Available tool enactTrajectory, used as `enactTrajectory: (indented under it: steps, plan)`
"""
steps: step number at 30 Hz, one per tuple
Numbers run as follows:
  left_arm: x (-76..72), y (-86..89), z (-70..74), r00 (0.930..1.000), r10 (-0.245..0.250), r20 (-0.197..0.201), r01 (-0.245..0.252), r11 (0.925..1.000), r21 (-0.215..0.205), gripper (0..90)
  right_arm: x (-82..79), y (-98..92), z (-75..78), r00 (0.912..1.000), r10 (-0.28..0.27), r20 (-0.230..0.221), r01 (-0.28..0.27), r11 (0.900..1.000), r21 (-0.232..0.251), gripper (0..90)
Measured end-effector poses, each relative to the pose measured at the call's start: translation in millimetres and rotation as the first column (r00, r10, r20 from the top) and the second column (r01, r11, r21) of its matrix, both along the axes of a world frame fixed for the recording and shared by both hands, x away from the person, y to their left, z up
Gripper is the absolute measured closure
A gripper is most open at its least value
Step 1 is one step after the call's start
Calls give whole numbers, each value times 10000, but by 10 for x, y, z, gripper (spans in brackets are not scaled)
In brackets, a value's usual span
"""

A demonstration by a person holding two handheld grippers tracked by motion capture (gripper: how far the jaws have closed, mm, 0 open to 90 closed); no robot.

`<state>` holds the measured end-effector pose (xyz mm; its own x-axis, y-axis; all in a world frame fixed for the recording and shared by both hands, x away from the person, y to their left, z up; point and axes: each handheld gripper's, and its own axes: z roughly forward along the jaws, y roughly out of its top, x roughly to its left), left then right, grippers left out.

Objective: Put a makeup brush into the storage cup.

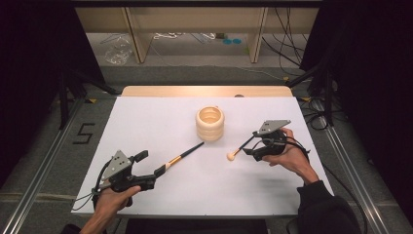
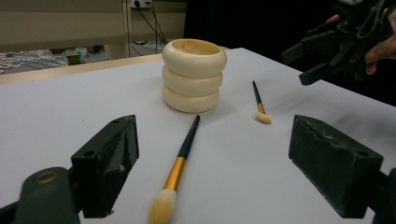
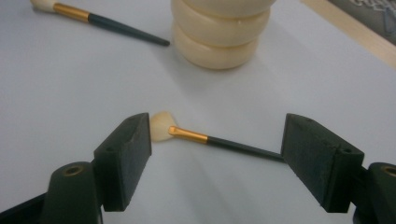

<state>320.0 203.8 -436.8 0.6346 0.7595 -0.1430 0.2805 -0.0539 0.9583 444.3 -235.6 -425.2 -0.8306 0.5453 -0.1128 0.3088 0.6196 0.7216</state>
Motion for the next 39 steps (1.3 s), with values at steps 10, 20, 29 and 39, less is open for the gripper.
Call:
enactTrajectory:
  steps: [10, 20, 29, 39]
  plan:
    - [2, 7, -3, 10000, 50, -51, -50, 10000, -2, 162, 294, 112, -105, 9967, 517, -627, -572, 9943, -898, 302]
    - [3, 14, -1, 10000, 62, -45, -62, 10000, -15, 162, 482, 153, -174, 9911, 844, -1031, -1004, 9818, -1614, 359]
    - [8, 13, 2, 10000, 39, -23, -39, 10000, -14, 163, 586, 205, -226, 9858, 1124, -1248, -1378, 9662, -2179, 416]
    - [8, 15, 4, 10000, 13, 2, -13, 10000, -13, 163, 643, 248, -304, 9799, 1223, -1578, -1617, 9497, -2682, 447]
